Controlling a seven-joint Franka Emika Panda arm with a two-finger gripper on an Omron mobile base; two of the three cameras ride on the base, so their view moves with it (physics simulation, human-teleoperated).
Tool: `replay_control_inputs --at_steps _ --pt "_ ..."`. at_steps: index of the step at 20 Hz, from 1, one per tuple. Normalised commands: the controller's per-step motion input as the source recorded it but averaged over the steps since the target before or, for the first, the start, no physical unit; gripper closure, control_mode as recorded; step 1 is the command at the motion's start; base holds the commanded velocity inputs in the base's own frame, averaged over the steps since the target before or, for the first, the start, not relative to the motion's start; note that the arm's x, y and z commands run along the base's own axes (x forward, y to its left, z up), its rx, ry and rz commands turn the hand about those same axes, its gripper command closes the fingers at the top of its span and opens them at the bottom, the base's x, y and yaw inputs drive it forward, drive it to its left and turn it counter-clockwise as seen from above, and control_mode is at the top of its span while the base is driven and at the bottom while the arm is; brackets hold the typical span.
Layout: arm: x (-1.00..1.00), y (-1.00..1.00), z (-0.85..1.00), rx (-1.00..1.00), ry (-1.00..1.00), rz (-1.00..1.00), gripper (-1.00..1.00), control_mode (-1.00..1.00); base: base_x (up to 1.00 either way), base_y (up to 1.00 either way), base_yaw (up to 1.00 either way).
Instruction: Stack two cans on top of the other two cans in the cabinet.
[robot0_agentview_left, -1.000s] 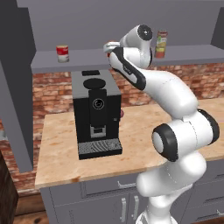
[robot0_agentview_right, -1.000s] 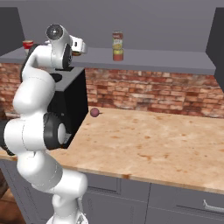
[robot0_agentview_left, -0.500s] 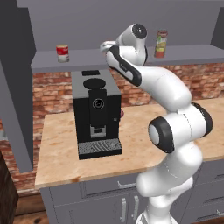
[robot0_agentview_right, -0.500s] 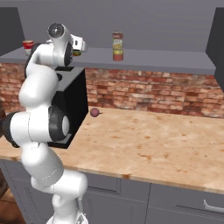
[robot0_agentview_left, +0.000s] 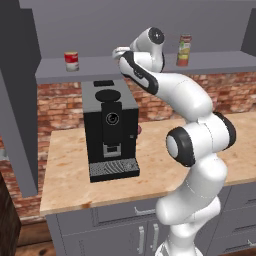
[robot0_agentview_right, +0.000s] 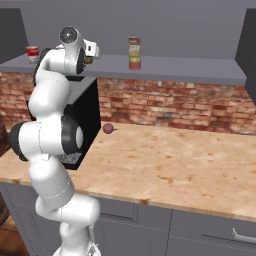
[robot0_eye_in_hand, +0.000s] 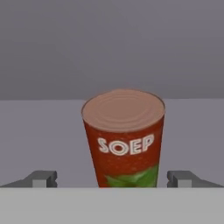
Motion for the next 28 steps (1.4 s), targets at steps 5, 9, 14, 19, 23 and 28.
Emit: replay_control_inputs --at_steps 5,9,14,19,23,28 --pt "0.20 0.00 0.00 -0.01 0.00 0.01 -1.00 -1.00 0.00 0.00 0.00" --pt "0.17 0.00 -0.01 0.00 0.00 0.03 -1.00 -1.00 0.00 0.00 0.00" --pt "0.18 0.00 -0.05 0.00 0.00 0.03 -1.00 -1.00 0.00 0.00 0.00" --pt "0.04 0.00 -0.06 -0.01 0.00 0.02 1.00 -1.00 0.00 0.00 0.00" --pt "-0.04 0.00 -0.01 0.00 0.00 0.02 1.00 -1.00 0.00 0.00 0.00" --pt "-0.38 0.07 0.03 0.00 -0.05 0.06 1.00 -1.00 0.00 0.00 0.00"
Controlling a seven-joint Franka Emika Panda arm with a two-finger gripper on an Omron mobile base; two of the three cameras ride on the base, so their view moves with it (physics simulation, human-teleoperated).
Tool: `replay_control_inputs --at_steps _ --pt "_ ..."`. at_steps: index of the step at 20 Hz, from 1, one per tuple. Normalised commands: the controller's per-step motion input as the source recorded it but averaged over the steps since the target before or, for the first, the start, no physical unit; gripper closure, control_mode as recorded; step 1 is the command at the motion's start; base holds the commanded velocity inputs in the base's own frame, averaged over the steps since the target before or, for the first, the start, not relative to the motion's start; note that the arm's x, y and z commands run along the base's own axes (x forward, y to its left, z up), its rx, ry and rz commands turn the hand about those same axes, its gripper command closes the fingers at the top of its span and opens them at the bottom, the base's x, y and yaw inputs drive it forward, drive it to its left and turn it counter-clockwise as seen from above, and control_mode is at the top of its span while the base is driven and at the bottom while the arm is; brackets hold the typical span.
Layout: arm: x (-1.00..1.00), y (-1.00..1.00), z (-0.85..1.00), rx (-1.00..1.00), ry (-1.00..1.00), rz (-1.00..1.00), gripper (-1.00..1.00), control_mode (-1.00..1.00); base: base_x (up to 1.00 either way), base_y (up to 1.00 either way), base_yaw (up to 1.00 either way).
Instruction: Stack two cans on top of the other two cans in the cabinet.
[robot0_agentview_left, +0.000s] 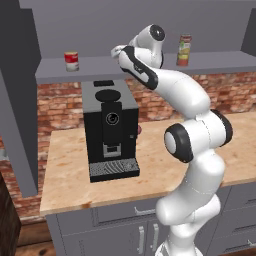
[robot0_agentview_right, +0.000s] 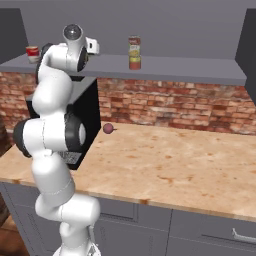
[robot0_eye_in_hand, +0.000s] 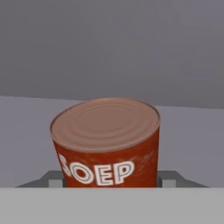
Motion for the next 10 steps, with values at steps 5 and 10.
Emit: replay_control_inputs --at_steps 5,10 --pt "-0.47 0.26 0.17 0.00 -0.17 0.07 1.00 -1.00 0.00 0.00 0.00" --pt "-0.30 0.33 0.17 0.01 -0.13 0.03 1.00 -1.00 0.00 0.00 0.00"
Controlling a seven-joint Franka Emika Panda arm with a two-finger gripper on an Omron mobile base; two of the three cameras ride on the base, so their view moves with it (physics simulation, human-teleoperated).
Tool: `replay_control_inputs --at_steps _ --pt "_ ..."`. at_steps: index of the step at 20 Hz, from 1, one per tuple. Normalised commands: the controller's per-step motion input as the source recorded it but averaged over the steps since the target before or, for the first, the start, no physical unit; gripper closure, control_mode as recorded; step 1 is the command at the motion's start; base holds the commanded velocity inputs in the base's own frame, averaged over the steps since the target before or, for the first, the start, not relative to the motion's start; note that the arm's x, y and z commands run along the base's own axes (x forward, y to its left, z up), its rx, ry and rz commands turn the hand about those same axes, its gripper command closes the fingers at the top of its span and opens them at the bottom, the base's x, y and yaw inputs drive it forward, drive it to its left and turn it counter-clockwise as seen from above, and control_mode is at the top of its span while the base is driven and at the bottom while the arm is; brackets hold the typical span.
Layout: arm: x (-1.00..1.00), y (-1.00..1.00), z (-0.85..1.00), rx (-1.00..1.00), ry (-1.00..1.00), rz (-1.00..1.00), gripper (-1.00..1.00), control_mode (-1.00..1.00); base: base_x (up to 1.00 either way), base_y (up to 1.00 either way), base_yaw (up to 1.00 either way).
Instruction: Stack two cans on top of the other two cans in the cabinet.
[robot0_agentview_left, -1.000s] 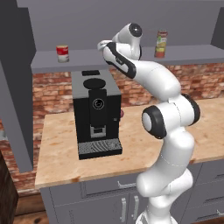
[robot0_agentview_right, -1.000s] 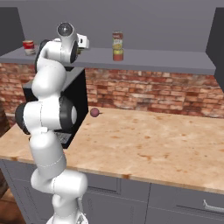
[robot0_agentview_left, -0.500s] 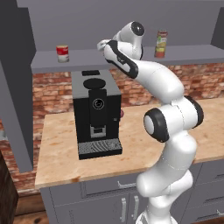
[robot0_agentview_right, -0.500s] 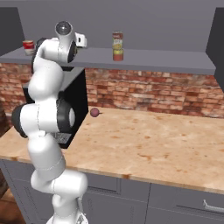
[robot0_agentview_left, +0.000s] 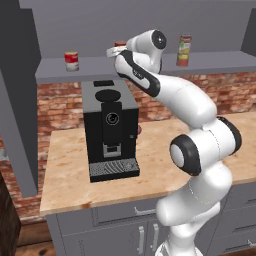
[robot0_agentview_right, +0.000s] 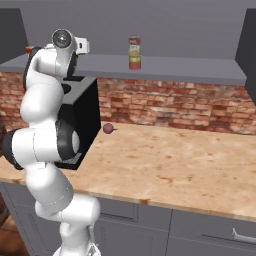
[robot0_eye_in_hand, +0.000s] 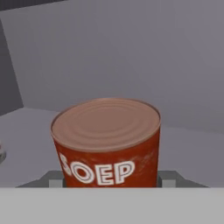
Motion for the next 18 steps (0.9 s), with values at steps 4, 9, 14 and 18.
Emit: replay_control_inputs --at_steps 4,9,14,18 --pt "-0.24 0.40 0.28 0.10 0.00 0.04 1.00 -1.00 0.00 0.00 0.00" --pt "-0.09 0.33 0.35 0.14 0.01 0.03 1.00 -1.00 0.00 0.00 0.00" --pt "0.00 0.38 0.27 0.04 0.01 0.01 1.00 -1.00 0.00 0.00 0.00" --pt "0.01 0.50 0.14 0.00 0.00 0.01 1.00 -1.00 0.00 0.00 0.00"
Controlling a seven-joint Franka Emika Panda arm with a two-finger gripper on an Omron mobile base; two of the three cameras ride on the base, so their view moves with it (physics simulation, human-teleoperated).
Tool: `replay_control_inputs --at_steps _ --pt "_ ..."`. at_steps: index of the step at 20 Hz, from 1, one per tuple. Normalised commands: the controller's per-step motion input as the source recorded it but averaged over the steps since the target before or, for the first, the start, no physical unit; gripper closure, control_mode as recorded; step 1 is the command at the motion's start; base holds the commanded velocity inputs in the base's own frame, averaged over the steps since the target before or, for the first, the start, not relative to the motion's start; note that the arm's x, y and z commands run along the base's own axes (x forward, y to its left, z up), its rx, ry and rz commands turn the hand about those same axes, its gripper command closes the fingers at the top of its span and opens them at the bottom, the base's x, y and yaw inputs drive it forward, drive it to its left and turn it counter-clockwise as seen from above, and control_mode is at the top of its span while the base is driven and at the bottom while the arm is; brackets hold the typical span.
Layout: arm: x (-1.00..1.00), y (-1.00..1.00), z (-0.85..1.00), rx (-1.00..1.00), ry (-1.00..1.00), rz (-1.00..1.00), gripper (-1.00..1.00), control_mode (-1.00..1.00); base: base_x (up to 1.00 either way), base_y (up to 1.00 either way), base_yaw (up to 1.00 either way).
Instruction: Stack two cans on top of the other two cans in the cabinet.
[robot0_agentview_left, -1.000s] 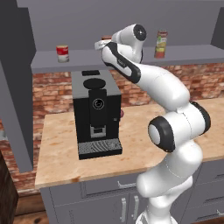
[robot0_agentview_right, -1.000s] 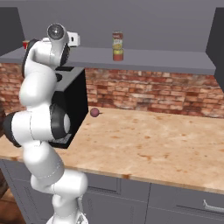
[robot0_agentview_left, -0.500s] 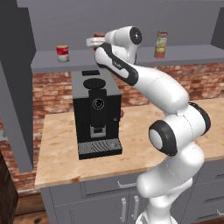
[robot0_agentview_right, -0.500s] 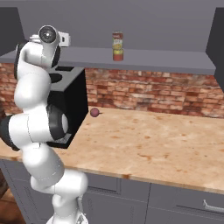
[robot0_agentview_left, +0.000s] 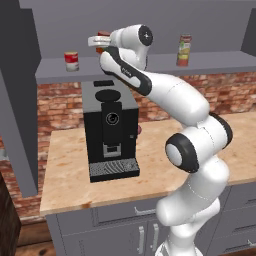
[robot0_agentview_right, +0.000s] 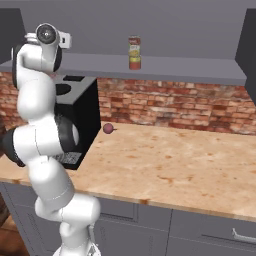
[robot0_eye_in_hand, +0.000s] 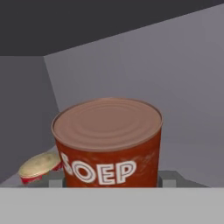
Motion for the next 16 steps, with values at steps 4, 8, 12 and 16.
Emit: replay_control_inputs --at_steps 4,8,12,16 --pt "0.01 0.49 0.12 0.00 0.00 0.00 1.00 -1.00 0.00 0.00 0.00" --pt "0.02 0.40 0.09 0.00 0.00 0.00 1.00 -1.00 0.00 0.00 0.00" --pt "0.10 0.45 0.07 0.00 0.00 0.00 1.00 -1.00 0.00 0.00 0.00" --pt "0.07 0.43 0.03 0.00 0.00 0.00 1.00 -1.00 0.00 0.00 0.00"
